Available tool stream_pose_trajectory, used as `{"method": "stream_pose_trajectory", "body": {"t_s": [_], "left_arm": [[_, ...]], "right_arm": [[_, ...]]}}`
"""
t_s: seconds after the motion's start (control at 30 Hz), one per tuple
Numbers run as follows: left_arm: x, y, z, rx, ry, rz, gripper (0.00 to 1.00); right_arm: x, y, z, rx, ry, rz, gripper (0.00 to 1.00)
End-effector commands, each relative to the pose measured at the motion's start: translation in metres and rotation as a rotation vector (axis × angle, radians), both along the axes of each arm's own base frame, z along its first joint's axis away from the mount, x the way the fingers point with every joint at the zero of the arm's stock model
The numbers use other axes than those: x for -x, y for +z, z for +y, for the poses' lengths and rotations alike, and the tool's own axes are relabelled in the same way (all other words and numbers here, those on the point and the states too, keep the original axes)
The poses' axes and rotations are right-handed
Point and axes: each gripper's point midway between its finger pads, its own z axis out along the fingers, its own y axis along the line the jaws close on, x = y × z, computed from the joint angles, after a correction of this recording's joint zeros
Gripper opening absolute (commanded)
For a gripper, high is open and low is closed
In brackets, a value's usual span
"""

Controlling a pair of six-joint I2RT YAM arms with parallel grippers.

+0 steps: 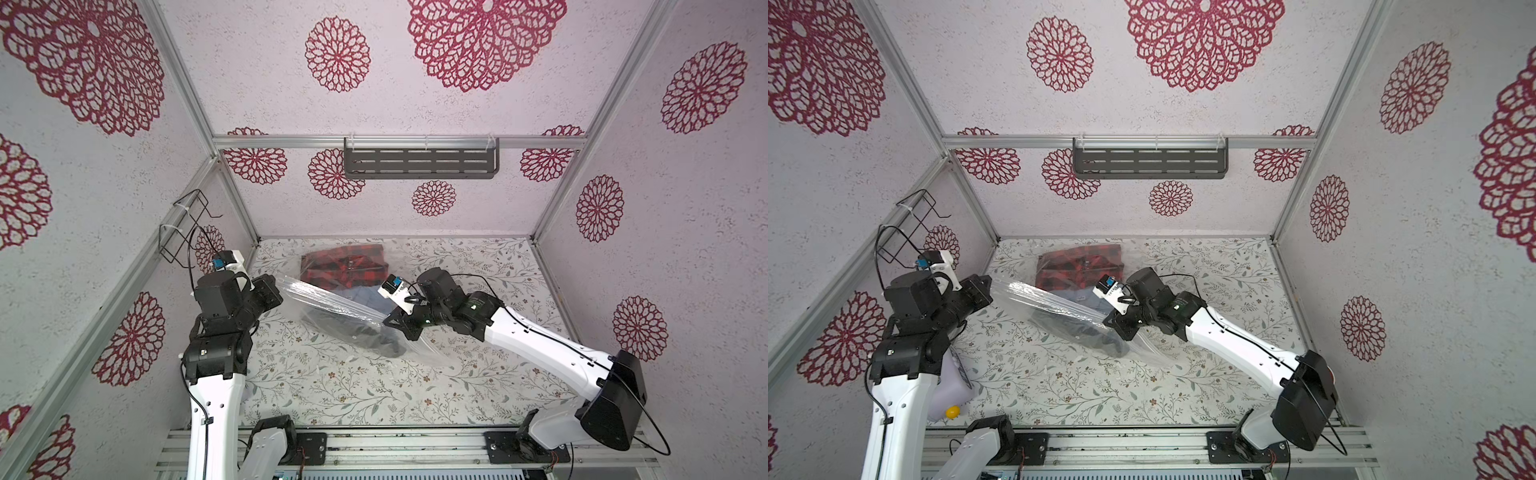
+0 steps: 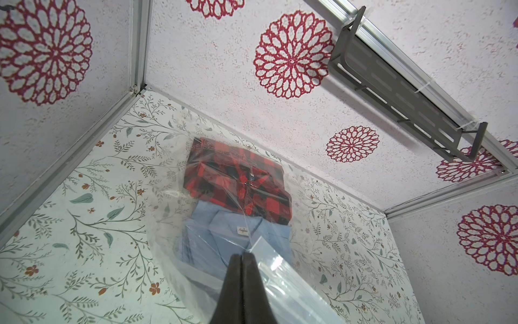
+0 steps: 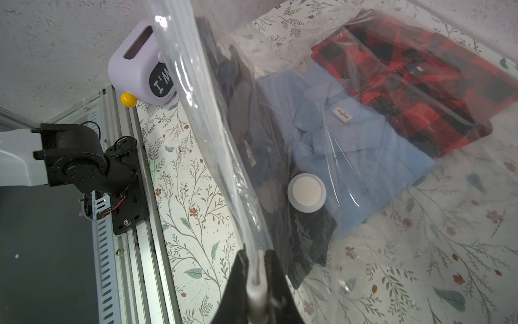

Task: Place the folded shirt into the vacuum bag
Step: Close the vacuum bag at the center of the board.

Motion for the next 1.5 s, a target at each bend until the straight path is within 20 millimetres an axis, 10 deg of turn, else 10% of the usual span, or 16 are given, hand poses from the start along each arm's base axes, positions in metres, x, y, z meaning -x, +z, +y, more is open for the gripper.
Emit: {"method": "stream_pose_trajectory", "body": {"t_s": [0.0, 0.33, 0.5, 0.63, 0.73, 0.93, 1.47], "left_arm": [[-0.003, 0.061, 0.055, -0.101, 0.242, -0.214, 0.00], [-0.004, 0.064, 0.062, -0.096, 0.250, -0.216, 0.00], [-0.003, 0.055, 0.034, -0.053, 0.097, -0.177, 0.04], [0.007, 0.041, -0.007, 0.002, -0.128, -0.143, 0.77], [0.023, 0.033, -0.034, 0.027, -0.264, -0.122, 0.98], [0.055, 0.041, -0.097, 0.019, -0.535, -0.129, 0.97], [0.061, -0.058, -0.170, -0.546, -0.805, 0.247, 0.97]], "right_arm": [[0.011, -0.042, -0.061, 0.246, -0.134, 0.101, 0.00], [0.011, -0.040, -0.068, 0.262, -0.156, 0.090, 0.00], [0.012, -0.042, -0.063, 0.243, -0.141, 0.094, 0.00], [0.009, -0.040, -0.056, 0.217, -0.119, 0.090, 0.00], [0.006, -0.038, -0.052, 0.203, -0.108, 0.092, 0.00], [-0.005, -0.023, -0.044, 0.161, -0.091, 0.078, 0.00], [-0.016, 0.014, -0.021, 0.079, -0.006, 0.032, 0.00]]}}
